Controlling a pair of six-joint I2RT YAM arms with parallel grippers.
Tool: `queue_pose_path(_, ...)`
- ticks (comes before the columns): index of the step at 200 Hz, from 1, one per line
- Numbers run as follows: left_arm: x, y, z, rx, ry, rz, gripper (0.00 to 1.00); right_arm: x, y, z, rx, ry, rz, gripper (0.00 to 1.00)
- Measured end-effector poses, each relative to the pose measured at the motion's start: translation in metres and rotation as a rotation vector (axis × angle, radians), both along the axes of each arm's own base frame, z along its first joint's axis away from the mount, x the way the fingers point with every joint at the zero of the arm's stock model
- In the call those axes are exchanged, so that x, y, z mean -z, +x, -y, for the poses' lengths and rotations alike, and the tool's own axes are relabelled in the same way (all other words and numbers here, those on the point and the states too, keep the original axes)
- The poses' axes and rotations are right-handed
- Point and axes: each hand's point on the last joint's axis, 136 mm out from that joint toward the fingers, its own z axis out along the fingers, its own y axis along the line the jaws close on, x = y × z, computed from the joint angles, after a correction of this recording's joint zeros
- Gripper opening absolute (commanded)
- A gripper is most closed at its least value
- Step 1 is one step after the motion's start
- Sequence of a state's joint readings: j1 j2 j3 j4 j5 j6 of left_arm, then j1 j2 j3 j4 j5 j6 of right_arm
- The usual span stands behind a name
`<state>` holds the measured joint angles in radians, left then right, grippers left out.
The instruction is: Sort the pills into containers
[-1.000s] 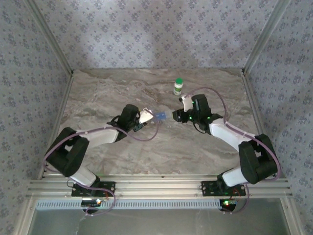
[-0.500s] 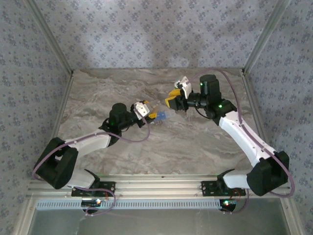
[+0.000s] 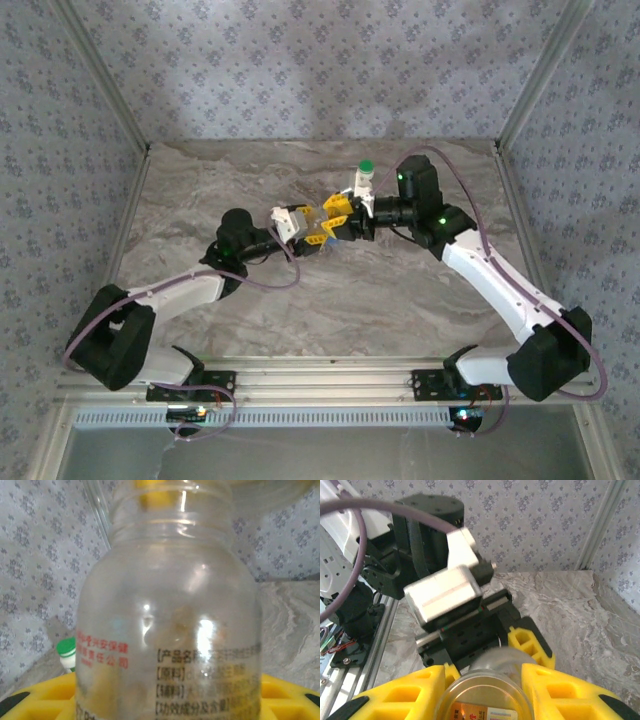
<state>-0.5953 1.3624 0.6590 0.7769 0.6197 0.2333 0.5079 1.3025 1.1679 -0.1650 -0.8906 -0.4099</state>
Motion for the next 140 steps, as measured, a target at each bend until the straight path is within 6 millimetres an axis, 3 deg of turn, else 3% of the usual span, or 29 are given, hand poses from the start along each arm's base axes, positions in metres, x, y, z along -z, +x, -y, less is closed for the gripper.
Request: queue_pose_path(140,-0.0036,-0.0033,-0.001,0.015,-0.029,-0.048,0.03,-0.0095,0.0071,-0.0053,-0.026,0.098,0.032,0.0)
